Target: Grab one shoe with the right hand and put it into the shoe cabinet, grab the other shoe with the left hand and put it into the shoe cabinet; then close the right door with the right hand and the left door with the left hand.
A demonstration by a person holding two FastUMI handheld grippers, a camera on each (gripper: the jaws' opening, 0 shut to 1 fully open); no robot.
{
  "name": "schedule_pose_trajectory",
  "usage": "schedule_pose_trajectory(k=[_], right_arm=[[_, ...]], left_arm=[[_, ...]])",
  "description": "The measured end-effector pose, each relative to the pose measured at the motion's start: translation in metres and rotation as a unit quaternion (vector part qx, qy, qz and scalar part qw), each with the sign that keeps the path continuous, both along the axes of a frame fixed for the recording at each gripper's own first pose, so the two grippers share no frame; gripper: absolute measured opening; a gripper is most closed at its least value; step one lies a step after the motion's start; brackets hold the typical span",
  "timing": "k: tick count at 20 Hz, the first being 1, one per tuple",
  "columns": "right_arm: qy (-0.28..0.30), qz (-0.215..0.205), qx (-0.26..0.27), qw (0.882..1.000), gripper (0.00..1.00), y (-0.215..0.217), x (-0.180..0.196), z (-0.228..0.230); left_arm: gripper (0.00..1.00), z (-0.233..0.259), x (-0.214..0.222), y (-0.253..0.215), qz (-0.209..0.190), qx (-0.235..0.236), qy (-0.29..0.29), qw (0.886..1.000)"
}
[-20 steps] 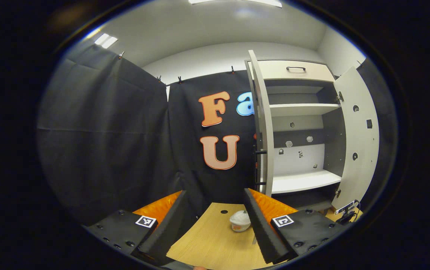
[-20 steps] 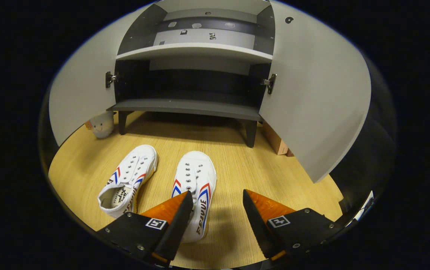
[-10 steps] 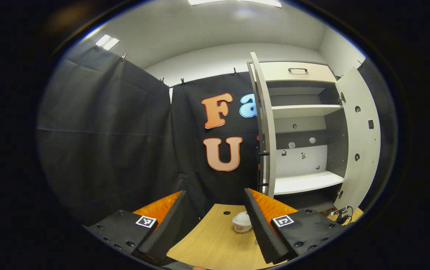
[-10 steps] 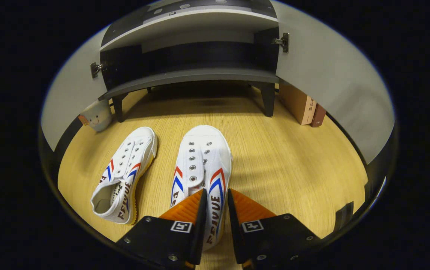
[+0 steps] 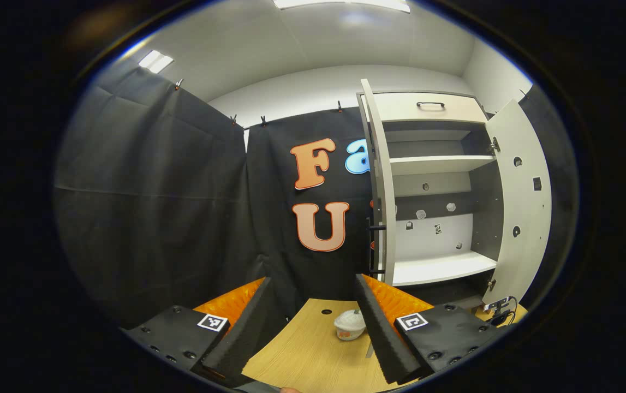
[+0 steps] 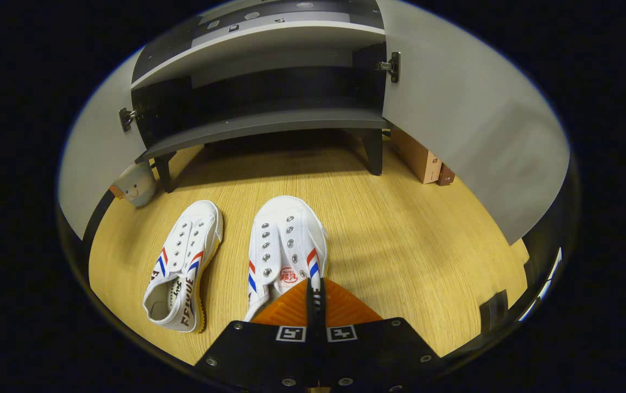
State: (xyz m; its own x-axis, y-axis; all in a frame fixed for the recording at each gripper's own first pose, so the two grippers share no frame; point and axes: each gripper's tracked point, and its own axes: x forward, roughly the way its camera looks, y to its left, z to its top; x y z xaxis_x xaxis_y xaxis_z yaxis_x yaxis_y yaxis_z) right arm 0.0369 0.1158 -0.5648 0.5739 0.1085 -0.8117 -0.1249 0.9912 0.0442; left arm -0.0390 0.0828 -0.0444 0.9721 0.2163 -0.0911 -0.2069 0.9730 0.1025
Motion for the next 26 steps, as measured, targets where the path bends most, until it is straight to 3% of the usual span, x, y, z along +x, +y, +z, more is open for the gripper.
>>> schedule_pose_trajectory(k=[8, 16, 21, 26], right_arm=[[-0.029, -0.006, 0.026, 0.999, 0.00, 0.001, -0.010, 0.111], [-0.085, -0.001, 0.045, 0.995, 0.00, 0.002, 0.007, 0.268], [-0.124, 0.003, 0.050, 0.991, 0.00, 0.013, 0.047, 0.335], [-0.149, -0.004, 0.057, 0.987, 0.00, 0.029, 0.114, 0.365]], left_arm=[[0.96, 0.005, 0.011, -0.022, -0.040, -0.002, -0.011, 0.999], [0.96, 0.005, 0.021, -0.040, -0.069, -0.019, -0.026, 0.997], [0.97, -0.002, 0.029, -0.049, -0.086, -0.025, -0.024, 0.996], [0.96, -0.011, 0.039, -0.058, -0.096, -0.028, -0.021, 0.995]])
